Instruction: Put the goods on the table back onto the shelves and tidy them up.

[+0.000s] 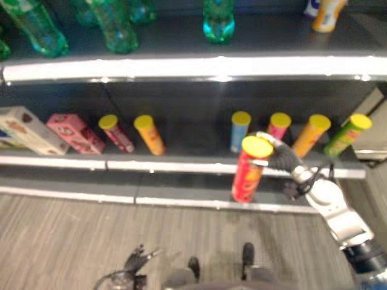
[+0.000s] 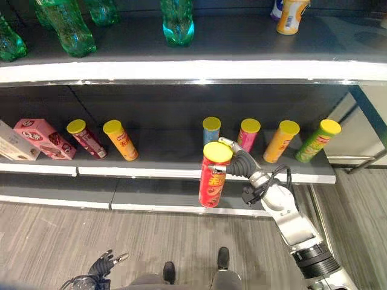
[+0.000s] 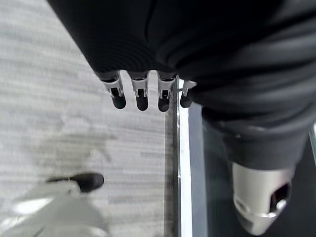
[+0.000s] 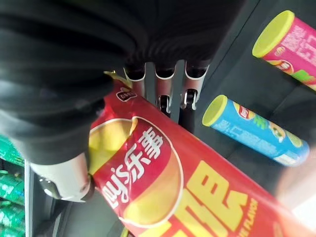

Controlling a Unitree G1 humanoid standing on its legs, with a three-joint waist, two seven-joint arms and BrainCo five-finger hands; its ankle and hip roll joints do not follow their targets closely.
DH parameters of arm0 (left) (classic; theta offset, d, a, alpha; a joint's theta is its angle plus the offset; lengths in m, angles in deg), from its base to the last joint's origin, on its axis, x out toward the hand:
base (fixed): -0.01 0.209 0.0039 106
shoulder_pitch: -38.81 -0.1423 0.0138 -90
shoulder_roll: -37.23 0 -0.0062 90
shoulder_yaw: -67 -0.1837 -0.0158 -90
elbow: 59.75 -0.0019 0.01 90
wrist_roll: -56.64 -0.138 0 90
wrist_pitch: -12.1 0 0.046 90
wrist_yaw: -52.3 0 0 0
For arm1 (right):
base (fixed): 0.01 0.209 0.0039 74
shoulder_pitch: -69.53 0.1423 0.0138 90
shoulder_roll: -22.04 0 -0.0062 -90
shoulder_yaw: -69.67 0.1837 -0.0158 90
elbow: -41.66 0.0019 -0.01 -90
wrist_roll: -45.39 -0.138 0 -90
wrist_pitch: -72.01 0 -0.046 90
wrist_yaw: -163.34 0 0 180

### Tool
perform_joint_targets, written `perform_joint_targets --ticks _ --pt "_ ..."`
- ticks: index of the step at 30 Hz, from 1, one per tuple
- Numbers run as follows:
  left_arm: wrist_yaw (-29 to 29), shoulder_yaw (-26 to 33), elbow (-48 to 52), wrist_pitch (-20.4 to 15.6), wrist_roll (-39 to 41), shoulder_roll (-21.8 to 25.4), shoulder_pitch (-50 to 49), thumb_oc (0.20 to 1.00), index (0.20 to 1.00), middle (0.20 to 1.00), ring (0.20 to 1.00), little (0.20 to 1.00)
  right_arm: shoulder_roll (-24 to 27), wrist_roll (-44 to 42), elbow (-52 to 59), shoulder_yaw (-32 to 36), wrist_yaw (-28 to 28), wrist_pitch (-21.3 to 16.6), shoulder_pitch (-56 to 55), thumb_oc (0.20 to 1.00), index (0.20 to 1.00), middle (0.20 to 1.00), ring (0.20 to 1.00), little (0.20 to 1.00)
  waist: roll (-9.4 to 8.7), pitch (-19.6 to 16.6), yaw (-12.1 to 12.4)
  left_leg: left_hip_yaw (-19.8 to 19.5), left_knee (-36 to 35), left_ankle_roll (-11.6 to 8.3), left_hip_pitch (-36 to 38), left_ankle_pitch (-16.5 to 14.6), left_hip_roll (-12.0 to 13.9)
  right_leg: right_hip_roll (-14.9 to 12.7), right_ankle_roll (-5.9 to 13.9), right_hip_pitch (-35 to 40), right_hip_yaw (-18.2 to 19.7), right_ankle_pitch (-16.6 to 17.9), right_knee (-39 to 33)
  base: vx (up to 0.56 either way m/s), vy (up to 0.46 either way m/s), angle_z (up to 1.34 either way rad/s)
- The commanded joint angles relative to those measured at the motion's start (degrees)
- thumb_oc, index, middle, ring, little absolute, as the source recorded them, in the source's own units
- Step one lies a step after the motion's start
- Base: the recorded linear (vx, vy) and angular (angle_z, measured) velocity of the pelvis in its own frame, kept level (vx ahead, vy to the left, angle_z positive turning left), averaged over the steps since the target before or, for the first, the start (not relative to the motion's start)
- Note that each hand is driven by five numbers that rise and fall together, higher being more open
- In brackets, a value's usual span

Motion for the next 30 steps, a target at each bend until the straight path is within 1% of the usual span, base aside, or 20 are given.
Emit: perform_joint_targets --ticks 1,3,4,6,7,8,9,11,12,13,14,15,19,20,21,22,23,24,25,30 --pt "0.97 -2.31 1.61 -1.51 3.01 3.02 0.99 1.0 1.0 1.0 1.0 1.0 1.04 -2.68 3.62 -0.23 0.48 -3.31 4.62 0.2 0.2 0.2 0.2 0.2 -0.56 -1.0 0.98 -2.15 -4.07 -2.73 -2.49 1.83 8.9 -3.4 4.85 0.41 0.05 -7.98 5.15 0.25 0.357 -0.1" --pt "1.46 -2.53 1.64 -1.72 3.34 3.28 1.01 1.0 1.0 1.0 1.0 1.0 1.49 -2.64 3.14 0.41 1.46 -3.71 3.87 0.2 0.2 0.2 0.2 0.2 0.24 -1.2 1.19 -4.11 -8.58 -4.22 -4.94 7.39 12.96 -4.56 5.79 1.39 1.08 -9.54 5.32 0.27 0.431 -0.1" --pt "1.49 -2.77 1.96 -1.6 3.35 3.4 0.94 1.0 1.0 1.0 1.0 1.0 1.51 -2.52 3.1 1.0 1.74 -3.83 3.2 0.2 0.2 0.2 0.2 0.2 0.75 -1.33 1.33 -5.06 -10.18 -5.05 -5.92 9.18 14.09 -5.12 6.28 2.25 1.39 -10.3 5.44 0.29 0.443 -0.04" --pt "1.63 -2.68 1.93 -1.64 3.48 3.56 0.91 1.0 1.0 1.0 1.0 1.0 1.85 -2.11 3.36 1.47 2.1 -3.66 2.57 0.2 0.2 0.2 0.2 0.2 1.34 -1.52 1.57 -6.34 -11.39 -6.0 -6.55 10.15 14.5 -5.8 6.68 3.1 2.05 -10.99 5.63 0.24 0.369 -0.09" --pt "1.35 -2.87 1.51 -1.83 2.89 3.68 0.82 1.0 1.0 1.0 1.0 1.0 2.18 -1.38 4.63 2.52 2.5 -4.01 1.61 0.2 0.2 0.2 0.2 0.2 2.39 -2.14 1.71 -8.29 -11.42 -6.65 -7.02 8.51 14.02 -7.48 7.33 4.02 3.4 -11.8 6.35 0.19 0.304 -0.18" --pt "1.35 -2.92 1.48 -1.86 2.88 3.66 0.82 1.0 1.0 1.0 1.0 1.0 2.2 -1.37 4.71 2.58 2.48 -3.97 1.52 0.2 0.2 0.2 0.2 0.2 2.39 -2.08 1.82 -8.19 -11.39 -6.65 -6.88 8.42 14.02 -7.5 7.34 4.04 3.49 -11.9 6.45 0.36 0.608 -0.4" --pt "0.69 -3.61 -0.23 -1.47 1.28 3.51 1.42 1.0 1.0 1.0 1.0 1.0 1.67 -0.09 5.62 3.93 2.2 -3.47 0.47 0.2 0.2 0.2 0.2 0.2 3.25 -2.75 1.28 -7.91 -9.75 -6.78 -6.77 5.83 12.6 -10.13 8.12 4.73 3.76 -10.96 7.41 0.24 0.459 -0.39" --pt "0.65 -3.59 -0.84 -1.48 -0.62 4.45 2.27 1.0 1.0 1.0 1.0 1.0 0.35 0.34 6.53 4.22 2.08 -3.34 0.01 0.2 0.2 0.2 0.2 0.2 2.66 -1.9 0.78 -7.15 -5.26 -5.03 -7.26 2.96 8.86 -13.67 8.16 2.59 5.86 -4.68 10.13 0.17 0.448 -0.41" --pt "0.65 -3.57 -0.85 -1.48 -0.63 4.49 2.3 1.0 1.0 1.0 1.0 1.0 0.31 0.35 6.56 4.23 2.07 -3.31 0.01 0.2 0.2 0.2 0.2 0.2 2.49 -1.94 0.96 -6.93 -5.02 -4.93 -7.39 2.83 8.72 -13.84 8.26 2.37 6.13 -4.63 10.18 -0.01 0.393 -0.19" --pt "0.7 -2.89 0.01 -1.58 -0.11 5.94 2.44 1.0 1.0 1.0 1.0 1.0 -0.97 0.56 7.14 2.74 1.44 -3.29 1.24 0.2 0.2 0.2 0.2 0.2 2.35 -0.48 1.0 -5.22 -4.32 -2.93 -7.08 1.12 7.24 -14.95 7.15 -2.63 7.48 -0.16 13.48 -0.06 0.389 -0.23" --pt "0.91 -2.47 0.4 -1.58 0.34 6.58 2.4 1.0 1.0 1.0 1.0 1.0 -1.85 0.34 7.24 1.88 1.35 -3.45 2.16 0.2 0.2 0.2 0.2 0.2 2.61 0.37 1.27 -3.99 -3.96 -2.1 -6.78 0.38 7.02 -15.4 6.34 -4.39 5.39 0.08 15.05 -0.08 0.483 -0.48" --pt "1.14 -1.84 1.49 -1.56 0.83 7.17 2.07 1.0 1.0 1.0 1.0 1.0 -2.37 0.36 7.31 1.33 1.58 -3.54 3.14 0.2 0.2 0.2 0.2 0.2 2.62 1.25 1.34 -2.91 -3.61 -1.64 -6.46 -0.31 6.91 -15.25 5.71 -5.89 3.33 -0.67 16.2 -0.04 0.232 -0.8" --pt "1.14 -1.77 1.55 -1.53 0.83 7.19 2.04 1.0 1.0 1.0 1.0 1.0 -2.41 0.37 7.27 1.26 1.59 -3.55 3.23 0.2 0.2 0.2 0.2 0.2 2.6 1.29 1.29 -2.92 -3.52 -1.65 -6.48 -0.38 6.93 -15.24 5.7 -5.94 3.35 -0.77 16.35 -0.01 0.038 -0.29" --pt "1.18 -1.57 2.44 -1.52 1.06 7.35 1.72 1.0 1.0 1.0 1.0 1.0 -2.58 0.37 7.2 1.05 1.65 -3.69 3.63 0.2 0.2 0.2 0.2 0.2 2.68 2.1 1.11 -2.05 -3.62 -1.31 -6.07 -0.72 6.71 -14.23 5.7 -7.21 2.01 -1.71 16.37 -0.11 0.152 -0.02" --pt "1.63 -1.02 1.84 -1.82 2.0 7.34 2.37 1.0 1.0 1.0 1.0 1.0 -2.35 0.01 5.81 -0.44 2.32 -3.91 6.72 0.2 0.2 0.2 0.2 0.2 2.53 4.64 0.38 -1.08 -3.51 -1.18 -5.61 -1.2 6.25 -10.06 5.82 -10.57 1.58 -3.4 13.16 -0.08 0.164 -0.42" --pt "1.64 -1.23 1.25 -2.01 1.96 7.2 2.32 1.0 1.0 1.0 1.0 1.0 -2.25 -0.24 5.53 -0.11 2.6 -4.15 7.01 0.2 0.2 0.2 0.2 0.2 2.82 5.19 0.05 -1.69 -3.08 -1.33 -5.77 -1.78 6.01 -9.16 6.4 -11.2 3.5 -3.8 11.92 -0.04 0.111 -0.44" --pt "1.64 -1.22 1.24 -2.02 1.96 7.21 2.35 1.0 1.0 1.0 1.0 1.0 -2.25 -0.24 5.52 -0.12 2.6 -4.16 7.05 0.2 0.2 0.2 0.2 0.2 2.75 5.08 0.0 -1.72 -3.15 -1.3 -5.96 -1.62 5.91 -9.25 6.41 -11.34 3.49 -3.65 11.82 0.07 0.034 -0.42" --pt "1.48 -1.61 0.96 -2.05 2.73 6.8 2.71 1.0 1.0 1.0 1.0 1.0 -1.21 0.04 5.03 0.15 3.29 -4.19 8.25 0.2 0.2 0.2 0.2 0.2 2.49 6.12 -0.06 -3.06 -2.14 -1.26 -6.97 -1.79 4.56 -7.85 6.8 -11.97 7.16 -3.9 11.49 -0.05 -0.078 0.06" --pt "2.41 -2.26 0.5 -2.48 4.51 6.09 3.91 1.0 1.0 1.0 1.0 1.0 -1.49 0.22 4.47 -0.97 5.02 -3.99 11.72 0.2 0.2 0.2 0.2 0.2 2.18 7.58 1.36 -4.71 -0.64 -1.64 -10.81 -0.76 3.91 -8.76 6.64 -11.98 5.35 -3.57 11.82 -0.04 -0.099 0.28" --pt "2.49 -2.65 0.24 -2.4 4.8 5.91 4.12 1.0 1.0 1.0 1.0 1.0 -1.1 0.31 3.51 -1.34 5.68 -3.94 13.47 0.2 0.2 0.2 0.2 0.2 2.57 7.72 1.47 -5.76 -1.15 -1.77 -11.73 -0.06 3.88 -8.93 6.72 -12.35 4.62 -3.73 12.04 -0.02 -0.041 0.36"
